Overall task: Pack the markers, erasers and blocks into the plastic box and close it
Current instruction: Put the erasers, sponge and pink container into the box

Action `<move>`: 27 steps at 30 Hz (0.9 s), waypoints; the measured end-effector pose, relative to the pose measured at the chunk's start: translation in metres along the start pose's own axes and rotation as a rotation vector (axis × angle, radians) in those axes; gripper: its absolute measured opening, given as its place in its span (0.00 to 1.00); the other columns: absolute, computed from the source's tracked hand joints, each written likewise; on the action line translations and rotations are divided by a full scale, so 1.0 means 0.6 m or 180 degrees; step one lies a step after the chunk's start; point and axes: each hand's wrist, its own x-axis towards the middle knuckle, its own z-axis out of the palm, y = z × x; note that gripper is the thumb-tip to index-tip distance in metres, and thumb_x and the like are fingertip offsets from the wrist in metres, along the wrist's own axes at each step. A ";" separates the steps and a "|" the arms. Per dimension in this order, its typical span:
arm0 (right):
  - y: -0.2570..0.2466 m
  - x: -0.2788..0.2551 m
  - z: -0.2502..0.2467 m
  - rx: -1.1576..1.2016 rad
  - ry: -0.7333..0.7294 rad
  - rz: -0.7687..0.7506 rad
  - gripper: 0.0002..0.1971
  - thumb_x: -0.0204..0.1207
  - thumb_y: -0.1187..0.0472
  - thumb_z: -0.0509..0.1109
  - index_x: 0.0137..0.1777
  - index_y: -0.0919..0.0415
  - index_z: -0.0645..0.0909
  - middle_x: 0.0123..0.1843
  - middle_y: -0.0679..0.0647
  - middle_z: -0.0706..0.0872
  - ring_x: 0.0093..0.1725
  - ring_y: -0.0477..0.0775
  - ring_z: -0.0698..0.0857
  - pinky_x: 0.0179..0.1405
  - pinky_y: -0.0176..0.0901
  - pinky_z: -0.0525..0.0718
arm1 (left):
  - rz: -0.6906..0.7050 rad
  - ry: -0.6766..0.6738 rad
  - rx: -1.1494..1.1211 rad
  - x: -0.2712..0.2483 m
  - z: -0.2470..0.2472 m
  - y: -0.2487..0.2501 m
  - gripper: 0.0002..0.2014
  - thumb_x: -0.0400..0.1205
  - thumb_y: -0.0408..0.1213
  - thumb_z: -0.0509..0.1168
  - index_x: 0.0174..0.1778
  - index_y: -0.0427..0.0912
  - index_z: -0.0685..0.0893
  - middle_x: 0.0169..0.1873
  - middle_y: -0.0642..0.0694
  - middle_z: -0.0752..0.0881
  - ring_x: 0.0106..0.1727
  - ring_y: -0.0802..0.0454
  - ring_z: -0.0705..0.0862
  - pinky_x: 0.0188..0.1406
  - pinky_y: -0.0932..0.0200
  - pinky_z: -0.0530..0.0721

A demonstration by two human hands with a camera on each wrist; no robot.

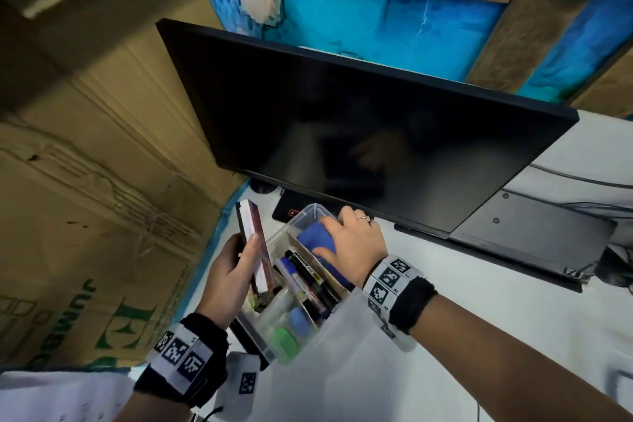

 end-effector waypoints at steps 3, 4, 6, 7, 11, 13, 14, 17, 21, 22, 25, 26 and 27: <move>0.013 -0.002 -0.005 0.0489 0.0041 0.0137 0.20 0.78 0.39 0.58 0.64 0.48 0.75 0.55 0.54 0.79 0.58 0.59 0.78 0.58 0.54 0.78 | 0.0071 -0.0020 -0.0049 0.004 0.011 0.011 0.23 0.79 0.62 0.54 0.44 0.44 0.79 0.36 0.49 0.82 0.39 0.55 0.81 0.44 0.56 0.78; 0.017 -0.003 -0.009 0.0836 0.0057 0.0172 0.19 0.79 0.41 0.58 0.64 0.48 0.76 0.55 0.54 0.80 0.57 0.58 0.79 0.58 0.54 0.79 | 0.0041 -0.0033 -0.0118 0.005 0.016 0.013 0.20 0.81 0.58 0.55 0.46 0.43 0.79 0.35 0.50 0.82 0.36 0.59 0.82 0.40 0.61 0.80; 0.021 -0.004 -0.020 0.1853 -0.0102 0.0191 0.16 0.80 0.45 0.61 0.64 0.49 0.76 0.53 0.52 0.82 0.54 0.54 0.82 0.59 0.55 0.81 | -0.0107 -0.0127 -0.0284 0.007 0.030 0.020 0.15 0.83 0.51 0.59 0.51 0.43 0.78 0.36 0.49 0.85 0.37 0.58 0.85 0.35 0.64 0.84; 0.020 -0.005 -0.027 0.2396 -0.0307 0.0201 0.16 0.79 0.47 0.63 0.65 0.49 0.76 0.53 0.51 0.82 0.52 0.51 0.82 0.60 0.52 0.82 | -0.0166 -0.0191 -0.0329 0.009 0.037 0.025 0.14 0.81 0.50 0.62 0.52 0.43 0.78 0.39 0.45 0.87 0.40 0.51 0.88 0.37 0.59 0.87; 0.009 -0.020 -0.052 0.3715 -0.1078 -0.0058 0.25 0.73 0.61 0.75 0.69 0.53 0.72 0.53 0.51 0.84 0.48 0.40 0.84 0.56 0.37 0.81 | -0.0271 -0.0397 -0.0549 0.017 0.064 0.040 0.16 0.74 0.49 0.70 0.54 0.47 0.82 0.46 0.44 0.91 0.48 0.46 0.90 0.47 0.46 0.89; 0.010 -0.026 -0.055 0.3759 -0.1088 -0.0200 0.29 0.70 0.65 0.77 0.69 0.51 0.72 0.50 0.48 0.84 0.43 0.33 0.85 0.48 0.31 0.82 | -0.0281 -0.0428 -0.0605 0.020 0.078 0.049 0.15 0.74 0.46 0.70 0.55 0.48 0.82 0.47 0.46 0.91 0.49 0.49 0.90 0.49 0.48 0.89; 0.012 -0.029 -0.058 0.3779 -0.1023 -0.0214 0.30 0.69 0.66 0.77 0.69 0.50 0.71 0.48 0.46 0.83 0.40 0.31 0.84 0.45 0.30 0.82 | -0.0269 -0.0427 -0.0606 0.020 0.084 0.054 0.13 0.75 0.44 0.70 0.55 0.49 0.82 0.47 0.47 0.91 0.50 0.50 0.90 0.49 0.48 0.89; 0.023 -0.032 -0.055 0.3656 -0.0748 -0.0199 0.32 0.69 0.64 0.78 0.70 0.45 0.70 0.49 0.46 0.82 0.40 0.32 0.84 0.44 0.29 0.82 | -0.0198 -0.0511 -0.0344 0.022 0.093 0.064 0.09 0.79 0.42 0.67 0.54 0.53 0.81 0.48 0.52 0.88 0.50 0.51 0.88 0.48 0.52 0.87; 0.038 -0.034 -0.040 0.2459 -0.0336 0.0014 0.33 0.69 0.51 0.76 0.72 0.37 0.66 0.55 0.45 0.73 0.49 0.37 0.82 0.53 0.36 0.82 | -0.0072 -0.0386 0.0046 0.024 0.091 0.058 0.15 0.81 0.45 0.64 0.62 0.46 0.78 0.53 0.51 0.84 0.57 0.53 0.83 0.53 0.62 0.81; 0.040 -0.034 -0.036 0.2089 -0.0328 0.0067 0.33 0.70 0.48 0.74 0.73 0.37 0.64 0.57 0.46 0.73 0.52 0.42 0.81 0.55 0.41 0.84 | -0.0064 -0.0309 0.0135 0.025 0.087 0.054 0.16 0.81 0.46 0.64 0.63 0.45 0.78 0.55 0.49 0.83 0.58 0.53 0.82 0.51 0.65 0.79; 0.036 -0.032 -0.016 0.1346 -0.0442 0.0163 0.34 0.70 0.43 0.71 0.74 0.37 0.61 0.59 0.50 0.72 0.56 0.53 0.80 0.55 0.49 0.86 | -0.0124 -0.0196 0.0325 0.026 0.076 0.039 0.16 0.80 0.50 0.63 0.61 0.49 0.77 0.60 0.46 0.81 0.57 0.55 0.82 0.48 0.65 0.79; 0.031 -0.033 -0.010 0.1150 -0.0453 0.0172 0.33 0.70 0.42 0.71 0.74 0.38 0.62 0.58 0.51 0.72 0.57 0.54 0.79 0.55 0.49 0.84 | -0.0135 -0.0160 0.0392 0.025 0.071 0.035 0.17 0.80 0.52 0.63 0.62 0.50 0.76 0.61 0.46 0.80 0.57 0.54 0.82 0.50 0.64 0.80; 0.025 -0.032 -0.002 0.0947 -0.0434 0.0166 0.33 0.70 0.41 0.71 0.74 0.39 0.63 0.57 0.52 0.72 0.57 0.55 0.76 0.55 0.50 0.83 | -0.0142 -0.0110 0.0469 0.024 0.066 0.032 0.19 0.79 0.53 0.63 0.64 0.50 0.76 0.61 0.46 0.79 0.58 0.53 0.82 0.52 0.61 0.80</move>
